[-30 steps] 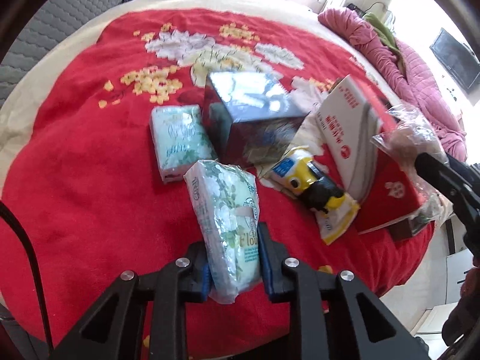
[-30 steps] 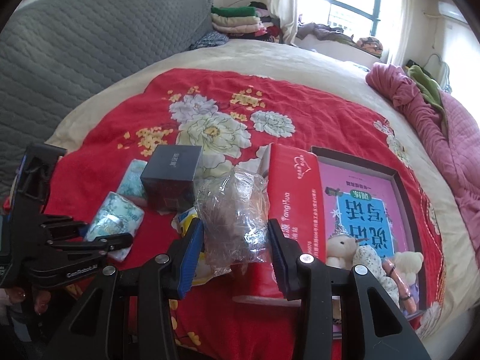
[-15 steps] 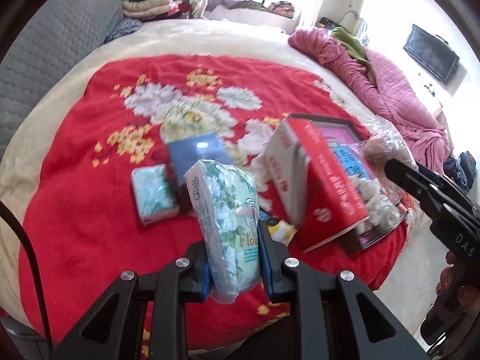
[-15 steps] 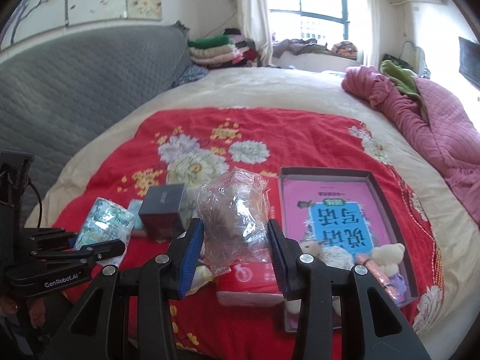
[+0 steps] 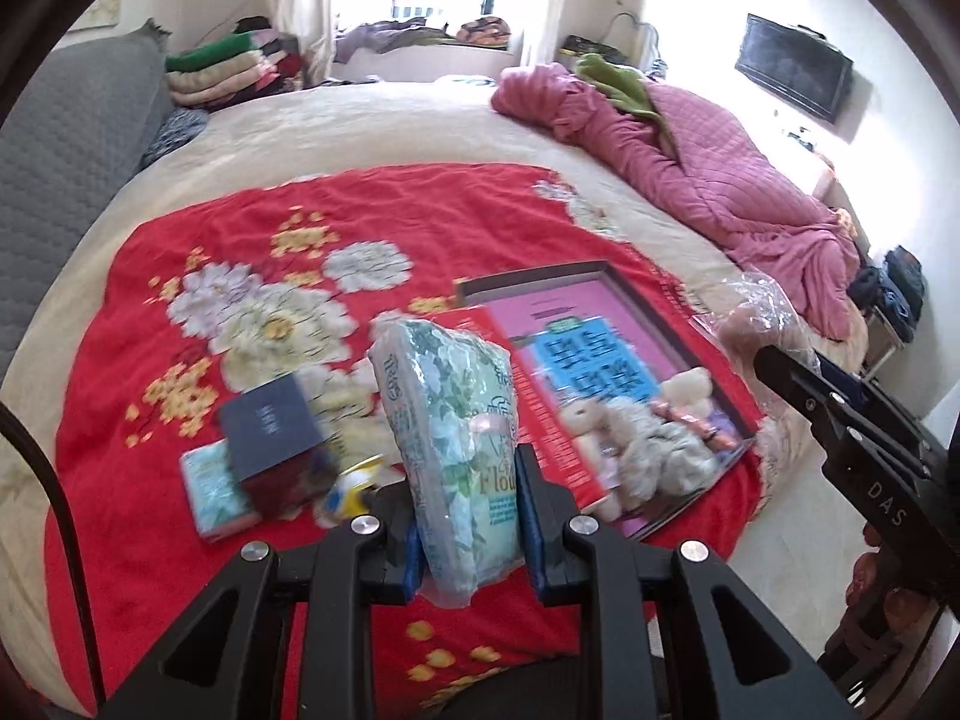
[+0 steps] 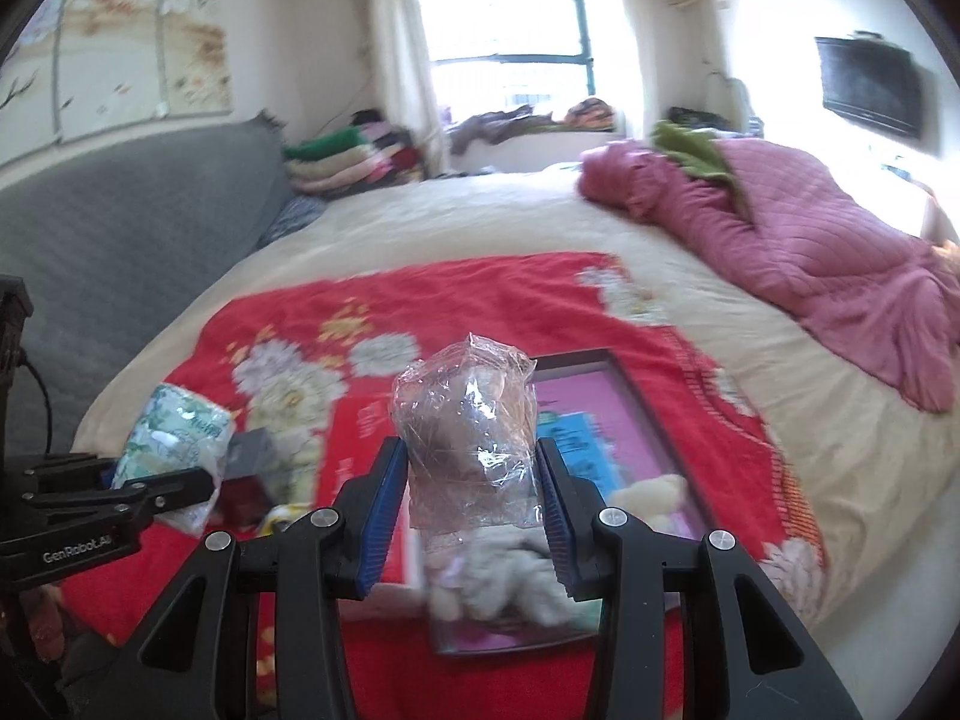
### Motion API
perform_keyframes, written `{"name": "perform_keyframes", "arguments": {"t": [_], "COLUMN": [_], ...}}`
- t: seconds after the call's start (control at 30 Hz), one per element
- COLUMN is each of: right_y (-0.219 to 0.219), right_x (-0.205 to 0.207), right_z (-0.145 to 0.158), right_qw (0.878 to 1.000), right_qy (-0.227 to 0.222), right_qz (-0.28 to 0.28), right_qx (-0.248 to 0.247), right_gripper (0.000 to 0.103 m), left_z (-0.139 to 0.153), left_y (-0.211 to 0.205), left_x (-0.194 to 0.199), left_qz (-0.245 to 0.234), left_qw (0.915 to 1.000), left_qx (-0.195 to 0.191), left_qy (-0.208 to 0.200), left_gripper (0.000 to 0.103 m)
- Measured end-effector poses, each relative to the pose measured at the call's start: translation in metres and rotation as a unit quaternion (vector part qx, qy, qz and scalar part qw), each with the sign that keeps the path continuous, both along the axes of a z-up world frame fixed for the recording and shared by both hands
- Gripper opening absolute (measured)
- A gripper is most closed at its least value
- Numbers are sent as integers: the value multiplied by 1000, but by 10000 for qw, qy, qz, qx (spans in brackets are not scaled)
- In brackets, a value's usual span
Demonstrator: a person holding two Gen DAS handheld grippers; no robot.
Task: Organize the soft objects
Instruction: 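Carry the tissue pack with the left tool while the right tool carries the bagged item to the tray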
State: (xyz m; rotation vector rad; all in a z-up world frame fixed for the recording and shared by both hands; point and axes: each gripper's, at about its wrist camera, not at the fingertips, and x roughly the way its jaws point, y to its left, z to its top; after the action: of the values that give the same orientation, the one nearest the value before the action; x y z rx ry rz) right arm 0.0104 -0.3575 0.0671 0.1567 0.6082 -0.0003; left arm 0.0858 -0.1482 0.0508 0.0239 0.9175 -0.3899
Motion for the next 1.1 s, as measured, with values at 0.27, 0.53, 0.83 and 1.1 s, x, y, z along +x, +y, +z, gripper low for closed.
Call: {"name": "perform_keyframes", "arguments": {"t": [0.27,0.53,0.83,1.1], "right_y": [-49,-72,-86,-92], "right_x": [-18,-17,-8,2], "right_z": [-5,-23,-50,-69], "right_qw": [9986,9969,9953,9940], "right_qy": [-52,111,392,612], "right_qz": [-498,-742,-844,-857], "right_qx": [142,230,273,279], "right_gripper": [44,44,44,44], "left_z": [-1,-29,-74,-103], "left_y": [-60,-110,-145,-159], "left_x": [7,8,8,16], "left_qz": [-536,-1052,-1377,-1419], "left_qw": [9986,9939,9873,9843], "left_qx": [23,164,347,443], "left_qy": [8,273,712,957], "left_gripper": [26,26,26,26]}}
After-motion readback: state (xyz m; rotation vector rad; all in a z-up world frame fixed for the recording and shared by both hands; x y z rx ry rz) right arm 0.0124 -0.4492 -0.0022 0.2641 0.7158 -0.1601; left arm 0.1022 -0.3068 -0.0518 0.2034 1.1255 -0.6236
